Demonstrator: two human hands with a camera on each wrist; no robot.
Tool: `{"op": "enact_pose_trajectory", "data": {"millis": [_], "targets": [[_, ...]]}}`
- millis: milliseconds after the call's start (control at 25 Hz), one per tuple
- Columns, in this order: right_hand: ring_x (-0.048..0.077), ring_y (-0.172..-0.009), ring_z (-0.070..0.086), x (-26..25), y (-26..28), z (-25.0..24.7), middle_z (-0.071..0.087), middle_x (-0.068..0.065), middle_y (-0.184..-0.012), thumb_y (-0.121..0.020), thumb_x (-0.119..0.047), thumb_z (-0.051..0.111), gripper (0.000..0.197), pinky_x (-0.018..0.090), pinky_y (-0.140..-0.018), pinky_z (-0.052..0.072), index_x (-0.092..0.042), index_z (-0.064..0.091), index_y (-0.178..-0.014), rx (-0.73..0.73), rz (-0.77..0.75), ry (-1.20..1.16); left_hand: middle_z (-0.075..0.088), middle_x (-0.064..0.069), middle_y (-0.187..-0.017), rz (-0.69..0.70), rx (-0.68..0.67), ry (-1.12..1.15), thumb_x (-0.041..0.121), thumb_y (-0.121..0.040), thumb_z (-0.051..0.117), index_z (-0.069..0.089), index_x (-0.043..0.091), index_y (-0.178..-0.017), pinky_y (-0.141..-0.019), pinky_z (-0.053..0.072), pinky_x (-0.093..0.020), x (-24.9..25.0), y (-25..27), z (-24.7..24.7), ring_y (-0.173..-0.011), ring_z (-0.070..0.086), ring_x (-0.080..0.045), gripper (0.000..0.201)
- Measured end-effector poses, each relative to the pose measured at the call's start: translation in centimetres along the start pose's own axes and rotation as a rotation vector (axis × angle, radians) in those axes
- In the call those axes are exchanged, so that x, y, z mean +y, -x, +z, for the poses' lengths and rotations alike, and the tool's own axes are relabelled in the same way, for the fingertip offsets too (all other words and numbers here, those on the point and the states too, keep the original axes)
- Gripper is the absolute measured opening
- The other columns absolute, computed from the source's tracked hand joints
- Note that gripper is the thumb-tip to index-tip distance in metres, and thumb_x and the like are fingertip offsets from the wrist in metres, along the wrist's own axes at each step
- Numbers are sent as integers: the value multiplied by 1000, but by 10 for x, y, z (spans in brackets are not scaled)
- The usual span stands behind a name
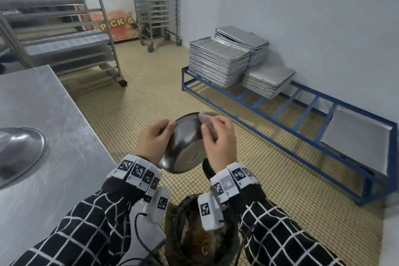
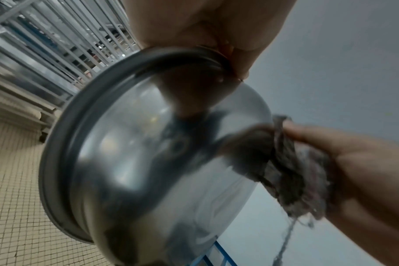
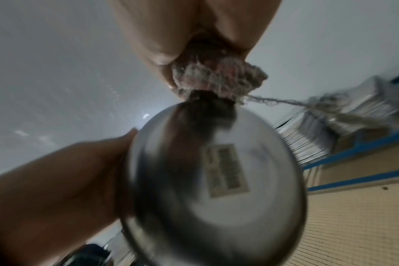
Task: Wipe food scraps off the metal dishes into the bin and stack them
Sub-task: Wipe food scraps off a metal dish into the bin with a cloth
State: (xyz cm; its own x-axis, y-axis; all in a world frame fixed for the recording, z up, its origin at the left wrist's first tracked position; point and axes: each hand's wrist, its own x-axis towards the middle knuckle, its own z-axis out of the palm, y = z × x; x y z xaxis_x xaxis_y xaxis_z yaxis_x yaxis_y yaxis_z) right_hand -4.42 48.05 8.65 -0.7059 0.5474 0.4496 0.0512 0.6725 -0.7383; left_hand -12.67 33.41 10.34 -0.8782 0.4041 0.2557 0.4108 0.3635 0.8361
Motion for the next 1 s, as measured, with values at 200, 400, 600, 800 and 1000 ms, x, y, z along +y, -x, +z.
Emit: {"op": "enact_pose_trajectory", "data": {"millis": [200,400,600,800,1000], "targets": [[11,-128,39,-12,11,18,38,-1,-141,-99,-42,37,48,20,-101,36,-22,44,-141,-57,-114,4,62,5,-59,-29,0,158,31,-98,47,62,23,-74,-53,43,-11,3,-3,-3,-53,56,-1,30],[3,-133,32,6,2,11,33,-4,-150,-102,-37,31,47,17,-106,35,-25,33,-147,-119,171,-221,64,1,-68,-102,65,244,33,-99,45,65,20,-81,-68,45,-25,-1,-4,-12,-67,59,-14,30],[15,-145,15,1,21,28,17,0,-158,-98,-48,23,61,29,-116,18,-20,17,-152,-142,-5,-12,55,0,-59,-29,53,125,29,-99,45,58,18,-70,-60,43,-30,-3,-3,-8,-57,50,-15,34],[14,-146,8,-13,12,33,18,5,-158,-98,-43,22,60,31,-119,9,-15,20,-151,-78,-145,136,58,5,-62,63,28,61,30,-94,54,59,22,-73,-53,42,-14,-1,2,-2,-54,51,-1,23],[14,-141,27,1,-1,18,32,-4,-153,-101,-43,29,52,35,-115,28,-20,32,-148,-66,154,-132,64,-3,-70,-90,29,288,42,-83,61,60,13,-79,-60,53,-31,-11,7,-3,-64,62,-16,30]]}}
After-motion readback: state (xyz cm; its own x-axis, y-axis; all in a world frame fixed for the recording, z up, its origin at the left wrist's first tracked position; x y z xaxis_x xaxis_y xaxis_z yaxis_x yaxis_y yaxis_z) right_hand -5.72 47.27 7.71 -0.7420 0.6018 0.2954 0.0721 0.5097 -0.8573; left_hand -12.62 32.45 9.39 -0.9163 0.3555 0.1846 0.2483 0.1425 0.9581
